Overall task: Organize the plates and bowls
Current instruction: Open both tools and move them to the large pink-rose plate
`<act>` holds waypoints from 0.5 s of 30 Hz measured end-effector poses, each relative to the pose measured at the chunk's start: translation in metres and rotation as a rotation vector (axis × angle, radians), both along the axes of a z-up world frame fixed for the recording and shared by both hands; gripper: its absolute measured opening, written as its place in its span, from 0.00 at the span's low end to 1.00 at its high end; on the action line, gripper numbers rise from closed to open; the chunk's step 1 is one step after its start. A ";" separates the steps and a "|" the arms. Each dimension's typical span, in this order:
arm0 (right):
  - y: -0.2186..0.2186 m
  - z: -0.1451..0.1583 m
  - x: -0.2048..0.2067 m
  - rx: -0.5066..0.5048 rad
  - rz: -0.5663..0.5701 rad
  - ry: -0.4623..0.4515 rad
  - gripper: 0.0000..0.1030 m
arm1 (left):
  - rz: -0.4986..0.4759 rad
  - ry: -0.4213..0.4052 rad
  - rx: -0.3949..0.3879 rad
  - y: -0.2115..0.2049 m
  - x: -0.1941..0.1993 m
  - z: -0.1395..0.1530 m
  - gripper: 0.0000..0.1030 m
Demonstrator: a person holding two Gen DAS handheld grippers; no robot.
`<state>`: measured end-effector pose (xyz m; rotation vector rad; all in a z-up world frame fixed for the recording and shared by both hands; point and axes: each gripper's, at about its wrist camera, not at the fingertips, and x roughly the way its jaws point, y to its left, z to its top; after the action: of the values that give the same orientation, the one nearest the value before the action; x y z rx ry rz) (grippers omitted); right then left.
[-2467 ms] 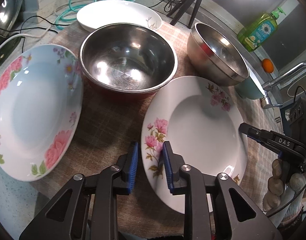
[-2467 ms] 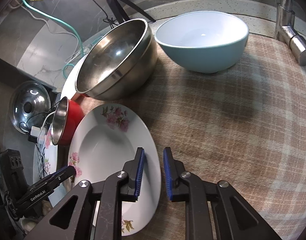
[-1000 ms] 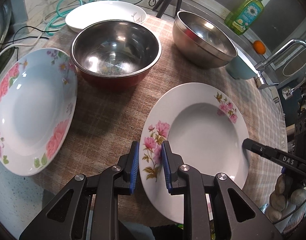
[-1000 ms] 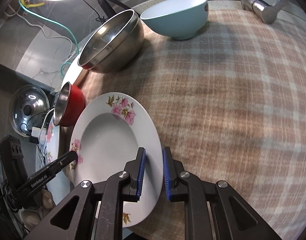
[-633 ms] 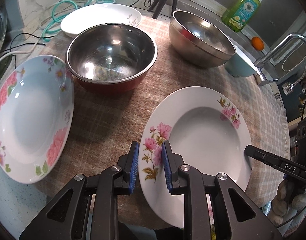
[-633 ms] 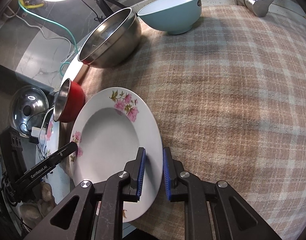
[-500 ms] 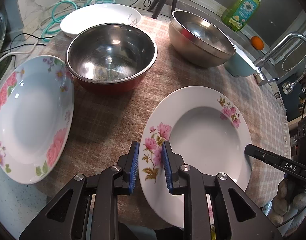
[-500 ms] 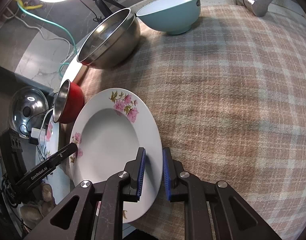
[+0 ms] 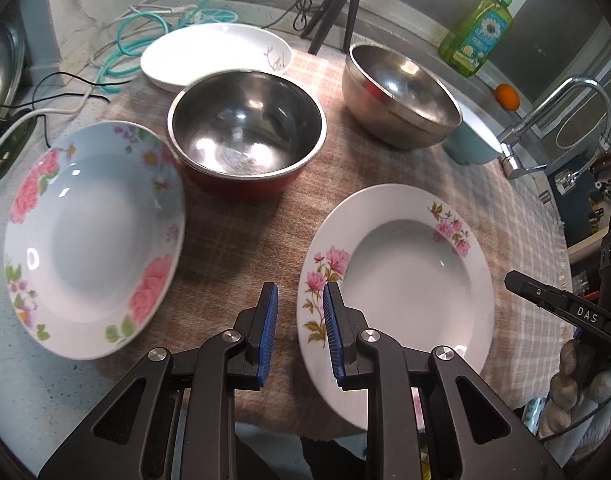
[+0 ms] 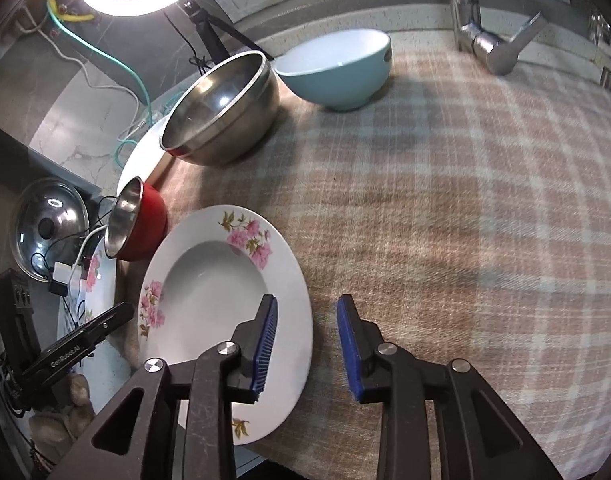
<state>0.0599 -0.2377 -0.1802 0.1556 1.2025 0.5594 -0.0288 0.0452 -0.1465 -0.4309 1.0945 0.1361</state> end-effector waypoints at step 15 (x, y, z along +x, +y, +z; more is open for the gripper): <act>0.053 0.048 -0.030 0.040 0.082 -0.146 0.35 | 0.080 -0.053 0.030 0.055 -0.033 0.033 0.21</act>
<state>0.0303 -0.1843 -0.1319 0.0979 1.0596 0.6564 -0.0617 0.1006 -0.1130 -0.4496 1.0227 0.2105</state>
